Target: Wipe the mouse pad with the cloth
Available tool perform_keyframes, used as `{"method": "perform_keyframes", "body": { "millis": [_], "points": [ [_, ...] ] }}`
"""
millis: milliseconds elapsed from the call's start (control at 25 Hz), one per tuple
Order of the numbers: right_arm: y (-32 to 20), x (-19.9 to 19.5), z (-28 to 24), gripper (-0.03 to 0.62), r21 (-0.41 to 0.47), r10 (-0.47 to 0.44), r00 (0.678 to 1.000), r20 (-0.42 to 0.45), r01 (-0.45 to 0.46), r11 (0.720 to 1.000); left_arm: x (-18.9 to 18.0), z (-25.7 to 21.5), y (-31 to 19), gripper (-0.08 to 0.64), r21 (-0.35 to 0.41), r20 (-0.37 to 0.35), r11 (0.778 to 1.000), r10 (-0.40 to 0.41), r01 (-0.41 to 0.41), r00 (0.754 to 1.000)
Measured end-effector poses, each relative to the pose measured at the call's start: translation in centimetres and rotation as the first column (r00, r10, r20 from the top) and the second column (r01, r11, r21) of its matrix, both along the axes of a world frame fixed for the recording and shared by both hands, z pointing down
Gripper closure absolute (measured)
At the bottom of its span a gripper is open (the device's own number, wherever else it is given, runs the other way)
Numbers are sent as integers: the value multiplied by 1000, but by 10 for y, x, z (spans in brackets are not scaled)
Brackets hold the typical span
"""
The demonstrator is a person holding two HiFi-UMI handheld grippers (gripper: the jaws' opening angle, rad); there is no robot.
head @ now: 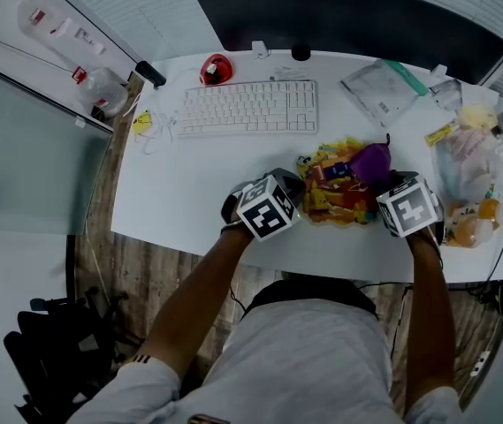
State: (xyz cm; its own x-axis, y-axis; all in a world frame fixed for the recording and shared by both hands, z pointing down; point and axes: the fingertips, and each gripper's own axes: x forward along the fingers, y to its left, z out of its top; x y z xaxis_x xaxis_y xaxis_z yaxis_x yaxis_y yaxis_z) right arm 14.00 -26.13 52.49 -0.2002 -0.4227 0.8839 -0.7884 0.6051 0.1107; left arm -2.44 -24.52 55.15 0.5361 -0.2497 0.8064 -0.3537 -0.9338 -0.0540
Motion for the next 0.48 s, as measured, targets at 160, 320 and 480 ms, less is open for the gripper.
{"method": "perform_keyframes", "body": {
  "millis": [160,320,480],
  "points": [
    [-1,20,-1,522,2,48,999,-14,-48,999,0,0,-1,545,0,1,1000,-5,5,1000],
    [2,22,-10,522,30,52,998,-20,-52,998,0,0,0,545,2,5,1000,-9,9,1000],
    [14,-7,-34,522,93,6,1000,14,-7,996,0,0,0,545,4,7,1000,-11,11,1000]
  ]
}}
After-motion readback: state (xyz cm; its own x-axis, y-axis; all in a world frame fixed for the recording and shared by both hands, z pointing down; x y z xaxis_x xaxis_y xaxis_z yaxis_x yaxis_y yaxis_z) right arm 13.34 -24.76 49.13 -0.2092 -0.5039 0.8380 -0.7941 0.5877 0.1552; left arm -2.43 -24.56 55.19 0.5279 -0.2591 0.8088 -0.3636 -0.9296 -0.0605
